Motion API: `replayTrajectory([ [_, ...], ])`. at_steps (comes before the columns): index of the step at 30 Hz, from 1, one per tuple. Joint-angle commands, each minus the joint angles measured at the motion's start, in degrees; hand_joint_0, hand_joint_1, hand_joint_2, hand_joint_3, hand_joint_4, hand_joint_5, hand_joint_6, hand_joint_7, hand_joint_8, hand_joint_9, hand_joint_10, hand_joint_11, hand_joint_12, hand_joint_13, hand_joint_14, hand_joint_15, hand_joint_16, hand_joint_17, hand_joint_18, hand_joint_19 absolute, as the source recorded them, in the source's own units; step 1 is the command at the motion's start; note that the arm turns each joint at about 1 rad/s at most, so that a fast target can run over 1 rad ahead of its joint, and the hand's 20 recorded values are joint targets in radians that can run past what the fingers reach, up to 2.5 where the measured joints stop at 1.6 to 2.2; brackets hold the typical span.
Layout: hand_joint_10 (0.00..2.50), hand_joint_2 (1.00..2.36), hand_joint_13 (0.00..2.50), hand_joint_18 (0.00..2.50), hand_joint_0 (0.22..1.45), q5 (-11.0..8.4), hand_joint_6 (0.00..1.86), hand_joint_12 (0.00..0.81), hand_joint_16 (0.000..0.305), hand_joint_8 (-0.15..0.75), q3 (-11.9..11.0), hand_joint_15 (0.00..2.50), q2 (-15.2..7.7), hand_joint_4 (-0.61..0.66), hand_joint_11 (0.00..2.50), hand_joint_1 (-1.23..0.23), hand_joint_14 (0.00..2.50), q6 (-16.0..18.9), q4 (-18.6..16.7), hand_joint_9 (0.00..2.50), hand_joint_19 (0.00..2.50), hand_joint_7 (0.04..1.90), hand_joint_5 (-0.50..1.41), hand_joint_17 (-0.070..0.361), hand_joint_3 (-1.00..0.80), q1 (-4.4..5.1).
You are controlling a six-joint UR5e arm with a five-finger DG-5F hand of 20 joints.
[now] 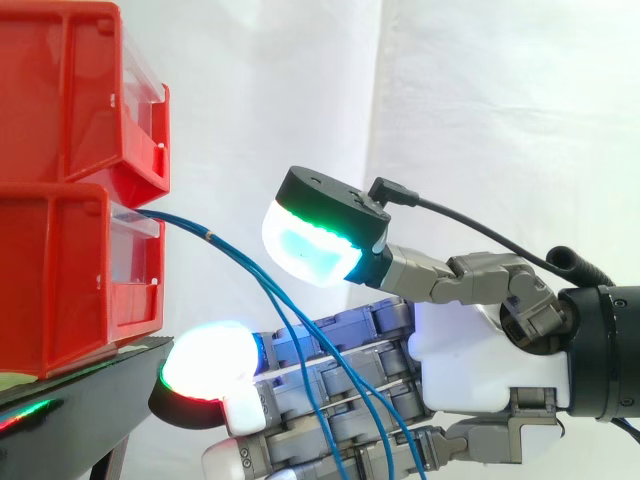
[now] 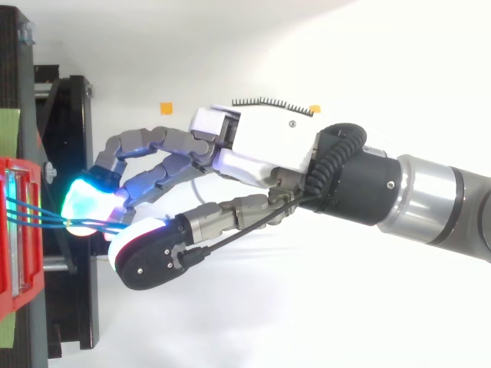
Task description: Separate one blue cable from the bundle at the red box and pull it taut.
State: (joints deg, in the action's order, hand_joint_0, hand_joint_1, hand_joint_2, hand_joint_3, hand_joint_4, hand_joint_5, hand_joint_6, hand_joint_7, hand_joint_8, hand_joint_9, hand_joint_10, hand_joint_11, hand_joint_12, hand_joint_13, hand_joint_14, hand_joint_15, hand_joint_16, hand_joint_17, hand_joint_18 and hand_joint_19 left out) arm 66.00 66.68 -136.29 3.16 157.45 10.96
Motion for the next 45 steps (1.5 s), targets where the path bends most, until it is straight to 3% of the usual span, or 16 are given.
replayTrajectory([
  [1, 0.02, 1.01, 0.67, 0.49, 0.58, 0.18, 0.5, 0.372, 0.041, 0.297, -0.06, 0.38, -0.03, 0.24, 0.71, -0.65, 0.01, -0.08, -0.74, 0.76, 0.53, 1.03, -0.17, 0.093, -0.43, -0.15],
  [12, 0.02, 1.01, 0.69, 0.49, 0.59, 0.18, 0.5, 0.371, 0.042, 0.298, -0.06, 0.39, -0.03, 0.23, 0.73, -0.66, 0.02, -0.96, -3.73, 0.79, 0.54, 1.07, -0.16, 0.094, -0.43, -0.15],
  [24, 0.02, 1.01, 0.71, 0.5, 0.61, 0.44, 0.5, 0.367, 0.041, 0.293, -0.15, 0.4, -0.03, 0.21, 0.73, -0.68, 0.02, -0.61, -5.58, 0.8, 0.55, 1.13, -0.15, 0.093, -0.37, 0.56],
  [37, 0.02, 1.01, 0.72, 0.5, 0.61, 0.27, 0.5, 0.366, 0.042, 0.29, -0.24, 0.42, 0.06, 0.21, 0.74, -0.68, 0.02, -0.35, -5.58, 0.81, 0.56, 1.15, -0.14, 0.095, -0.37, 1.7],
  [45, 0.02, 1.01, 0.73, 0.5, 0.62, 0.79, 0.5, 0.367, 0.043, 0.294, -0.24, 0.43, 0.06, 0.19, 0.76, -0.67, 0.02, 0.97, -4.26, 0.83, 0.57, 1.18, -0.14, 0.096, -0.35, 1.43],
])
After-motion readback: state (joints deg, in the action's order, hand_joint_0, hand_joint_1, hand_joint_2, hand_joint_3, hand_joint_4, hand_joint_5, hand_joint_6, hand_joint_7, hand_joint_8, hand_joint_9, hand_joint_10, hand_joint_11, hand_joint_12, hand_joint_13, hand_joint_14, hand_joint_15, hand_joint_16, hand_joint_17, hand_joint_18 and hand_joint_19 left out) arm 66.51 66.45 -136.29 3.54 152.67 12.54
